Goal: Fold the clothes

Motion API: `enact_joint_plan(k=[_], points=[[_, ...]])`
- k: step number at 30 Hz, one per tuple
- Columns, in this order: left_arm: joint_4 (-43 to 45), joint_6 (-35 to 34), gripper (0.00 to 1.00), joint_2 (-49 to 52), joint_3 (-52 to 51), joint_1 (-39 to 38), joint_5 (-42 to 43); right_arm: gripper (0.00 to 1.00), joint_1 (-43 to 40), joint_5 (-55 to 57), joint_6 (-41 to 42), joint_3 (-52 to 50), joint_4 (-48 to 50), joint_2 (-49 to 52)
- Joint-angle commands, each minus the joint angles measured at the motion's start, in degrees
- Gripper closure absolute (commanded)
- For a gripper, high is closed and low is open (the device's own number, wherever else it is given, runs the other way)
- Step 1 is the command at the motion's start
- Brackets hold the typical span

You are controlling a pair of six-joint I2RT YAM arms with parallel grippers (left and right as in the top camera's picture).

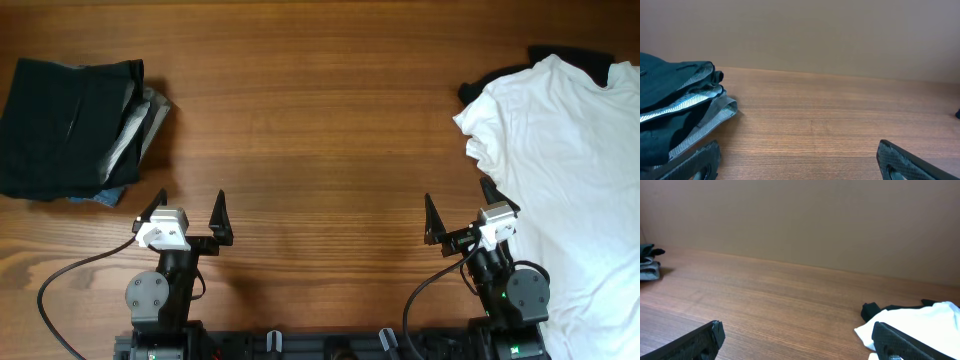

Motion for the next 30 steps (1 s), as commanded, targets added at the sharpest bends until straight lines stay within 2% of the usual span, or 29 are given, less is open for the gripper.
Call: enact_joint_plan(k=[1, 30], points=[[-0.09, -0.37, 0.0, -0.35, -0.37, 0.26, -0.13, 0.0, -0.28, -0.96, 0.87, -0.04, 0.28, -0.61], [-0.04, -0.37, 0.0, -0.35, -0.37, 0.26, -0.09, 0.0, -0.28, -0.74, 0.48, -0.04, 1.49, -0.61]])
